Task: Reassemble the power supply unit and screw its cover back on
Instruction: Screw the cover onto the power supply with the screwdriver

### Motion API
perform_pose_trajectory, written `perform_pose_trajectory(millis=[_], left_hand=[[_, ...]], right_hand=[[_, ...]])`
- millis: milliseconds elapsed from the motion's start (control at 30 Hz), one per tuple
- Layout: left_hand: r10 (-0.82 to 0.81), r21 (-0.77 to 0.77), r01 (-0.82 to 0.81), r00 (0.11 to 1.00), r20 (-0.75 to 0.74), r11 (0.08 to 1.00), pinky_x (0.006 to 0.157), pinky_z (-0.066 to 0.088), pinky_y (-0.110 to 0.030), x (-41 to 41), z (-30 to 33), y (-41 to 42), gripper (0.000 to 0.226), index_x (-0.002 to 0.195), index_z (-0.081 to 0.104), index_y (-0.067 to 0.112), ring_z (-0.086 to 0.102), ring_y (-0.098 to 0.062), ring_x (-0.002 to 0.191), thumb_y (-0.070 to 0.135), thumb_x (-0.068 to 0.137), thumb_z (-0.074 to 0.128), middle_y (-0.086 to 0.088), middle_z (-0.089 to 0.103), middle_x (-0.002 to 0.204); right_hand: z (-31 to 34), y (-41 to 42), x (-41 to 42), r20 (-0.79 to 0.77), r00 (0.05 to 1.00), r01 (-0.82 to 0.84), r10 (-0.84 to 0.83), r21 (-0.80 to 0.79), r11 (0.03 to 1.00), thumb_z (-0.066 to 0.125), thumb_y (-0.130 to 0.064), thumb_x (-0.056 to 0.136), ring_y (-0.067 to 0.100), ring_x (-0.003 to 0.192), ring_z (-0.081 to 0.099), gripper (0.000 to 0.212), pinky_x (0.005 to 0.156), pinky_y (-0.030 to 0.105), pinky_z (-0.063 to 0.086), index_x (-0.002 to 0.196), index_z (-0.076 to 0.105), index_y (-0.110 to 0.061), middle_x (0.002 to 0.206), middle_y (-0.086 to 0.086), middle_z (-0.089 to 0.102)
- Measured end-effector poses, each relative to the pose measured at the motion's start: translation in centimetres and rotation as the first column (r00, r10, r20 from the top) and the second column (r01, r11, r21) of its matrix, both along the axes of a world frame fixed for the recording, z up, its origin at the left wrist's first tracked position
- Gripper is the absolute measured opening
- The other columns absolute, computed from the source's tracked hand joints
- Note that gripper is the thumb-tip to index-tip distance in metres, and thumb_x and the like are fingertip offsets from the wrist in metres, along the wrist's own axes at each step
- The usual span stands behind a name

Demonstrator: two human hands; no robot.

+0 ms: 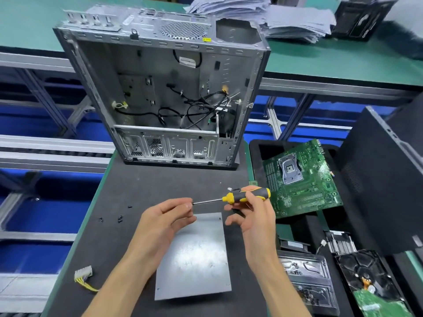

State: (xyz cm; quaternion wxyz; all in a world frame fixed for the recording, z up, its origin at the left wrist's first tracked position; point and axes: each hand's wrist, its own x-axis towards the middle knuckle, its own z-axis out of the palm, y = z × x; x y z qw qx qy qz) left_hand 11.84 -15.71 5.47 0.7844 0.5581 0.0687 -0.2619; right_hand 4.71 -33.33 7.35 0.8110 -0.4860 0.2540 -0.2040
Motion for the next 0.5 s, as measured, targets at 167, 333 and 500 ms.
perform_pose_trajectory(millis=[167, 333, 500], left_hand=[[-0.007, -0.008, 0.007, 1.0, 0.02, 1.0, 0.077, 0.059, -0.024, 0.45, 0.15, 0.28, 0.035, 0.096, 0.081, 0.006, 0.074, -0.023, 0.083, 0.02, 0.064, 0.085, -0.013, 0.075, 0.088], [-0.006, -0.013, 0.006, 1.0, 0.02, 1.0, 0.076, 0.059, -0.023, 0.79, 0.32, 0.23, 0.033, 0.097, 0.081, 0.007, 0.075, -0.026, 0.085, 0.017, 0.067, 0.083, -0.014, 0.075, 0.09], [0.017, -0.082, -0.021, 0.999, -0.046, 0.996, 0.073, 0.06, -0.025, 1.08, 0.17, -0.13, 0.032, 0.094, 0.082, 0.005, 0.073, -0.021, 0.079, 0.017, 0.064, 0.083, -0.013, 0.074, 0.086]], right_hand=[[-0.04, 0.16, 0.01, 0.027, 1.0, -0.009, 0.008, 0.016, 1.0, 0.042, -0.003, 0.105, 0.026, 0.067, 0.066, 0.019, 0.046, 0.032, 0.05, 0.101, 0.06, -0.008, 0.082, 0.017, 0.071], [-0.16, 0.01, -0.03, 0.05, 0.999, -0.02, 0.019, 0.015, 1.0, 0.049, -0.007, 0.097, 0.027, 0.068, 0.065, 0.013, 0.047, 0.032, 0.05, 0.099, 0.061, -0.006, 0.085, 0.019, 0.071], [-0.18, -0.18, -0.06, 0.044, 0.999, -0.03, 0.029, 0.024, 0.999, 0.055, -0.016, 0.083, 0.027, 0.068, 0.065, 0.022, 0.046, 0.033, 0.05, 0.098, 0.061, -0.002, 0.087, 0.022, 0.071]])
